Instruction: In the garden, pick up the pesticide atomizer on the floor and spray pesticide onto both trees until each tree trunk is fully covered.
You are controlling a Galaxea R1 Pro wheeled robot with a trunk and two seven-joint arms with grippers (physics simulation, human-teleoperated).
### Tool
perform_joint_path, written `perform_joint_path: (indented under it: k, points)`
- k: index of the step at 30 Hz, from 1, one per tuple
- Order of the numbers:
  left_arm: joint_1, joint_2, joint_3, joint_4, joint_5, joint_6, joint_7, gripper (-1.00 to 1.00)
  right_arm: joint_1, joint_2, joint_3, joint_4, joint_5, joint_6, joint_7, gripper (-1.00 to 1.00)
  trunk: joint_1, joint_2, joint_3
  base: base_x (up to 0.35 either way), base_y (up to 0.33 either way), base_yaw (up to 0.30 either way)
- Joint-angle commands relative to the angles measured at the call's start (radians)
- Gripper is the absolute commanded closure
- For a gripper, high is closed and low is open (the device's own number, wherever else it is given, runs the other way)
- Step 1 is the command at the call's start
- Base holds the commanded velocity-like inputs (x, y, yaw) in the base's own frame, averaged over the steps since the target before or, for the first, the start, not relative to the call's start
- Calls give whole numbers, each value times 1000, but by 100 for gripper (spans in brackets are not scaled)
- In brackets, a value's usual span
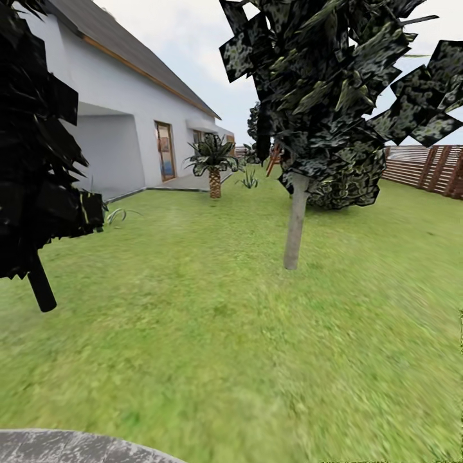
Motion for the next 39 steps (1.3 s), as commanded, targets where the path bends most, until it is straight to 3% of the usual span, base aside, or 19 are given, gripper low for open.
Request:
perform_joint_path:
  k: [1, 39]
  points:
    - [0, 0, 0, 0, 0, 0, 0, -100, 0, 0, 0, 0, 0, 0, 0, -100, 0, 0, 0, 90, 326, -244]
    - [0, 0, 0, 0, 0, 0, 0, -100, 0, 0, 0, 1, 0, 0, 0, -100, 0, 0, 0, 6, 330, -288]
